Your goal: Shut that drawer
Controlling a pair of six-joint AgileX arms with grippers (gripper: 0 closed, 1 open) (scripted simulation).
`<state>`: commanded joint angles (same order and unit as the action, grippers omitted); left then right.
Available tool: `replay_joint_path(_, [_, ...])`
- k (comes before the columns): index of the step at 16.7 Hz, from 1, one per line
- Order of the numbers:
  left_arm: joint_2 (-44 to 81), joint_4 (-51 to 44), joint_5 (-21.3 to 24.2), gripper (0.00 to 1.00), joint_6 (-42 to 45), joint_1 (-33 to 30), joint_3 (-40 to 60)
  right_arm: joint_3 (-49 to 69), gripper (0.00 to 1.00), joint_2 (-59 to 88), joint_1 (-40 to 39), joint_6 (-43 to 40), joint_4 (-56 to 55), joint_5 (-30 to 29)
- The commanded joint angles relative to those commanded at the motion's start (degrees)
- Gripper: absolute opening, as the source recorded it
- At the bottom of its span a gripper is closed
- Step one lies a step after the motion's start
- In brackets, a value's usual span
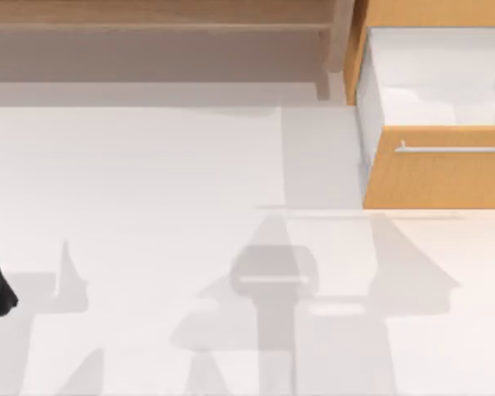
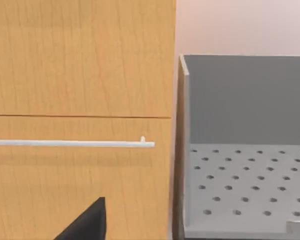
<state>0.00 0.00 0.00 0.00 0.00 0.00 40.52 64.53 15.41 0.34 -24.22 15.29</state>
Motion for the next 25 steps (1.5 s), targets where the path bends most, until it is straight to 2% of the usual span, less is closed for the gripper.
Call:
replay_joint_path(3, [0.0,0.0,0.0,1.0,0.0,0.0,0.0,-3.1,1.0,1.33,-3.36,-4.74,-4.73,-1.33])
replay_joint_path(6, [0.0,0.0,0.0,1.0,0.0,0.0,0.0,-8.72,1.0,4.48,-8.94,-13.62,-12.83,-4.04])
replay_joint_path(13, [0.0,0.0,0.0,1.0,0.0,0.0,0.0,-23.53,1.0,18.52,-23.78,-43.64,-38.7,-14.94])
replay_joint_path(19, [0.0,0.0,0.0,1.0,0.0,0.0,0.0,-28.61,1.0,35.25,-31.68,-70.6,-61.09,-27.36])
replay_joint_path(22, [0.0,0.0,0.0,1.0,0.0,0.0,0.0,-28.79,1.0,42.59,-33.83,-81.09,-69.67,-32.64])
replay_joint_path(25, [0.0,0.0,0.0,1.0,0.0,0.0,0.0,-28.39,1.0,47.5,-35.0,-87.76,-75.1,-36.1])
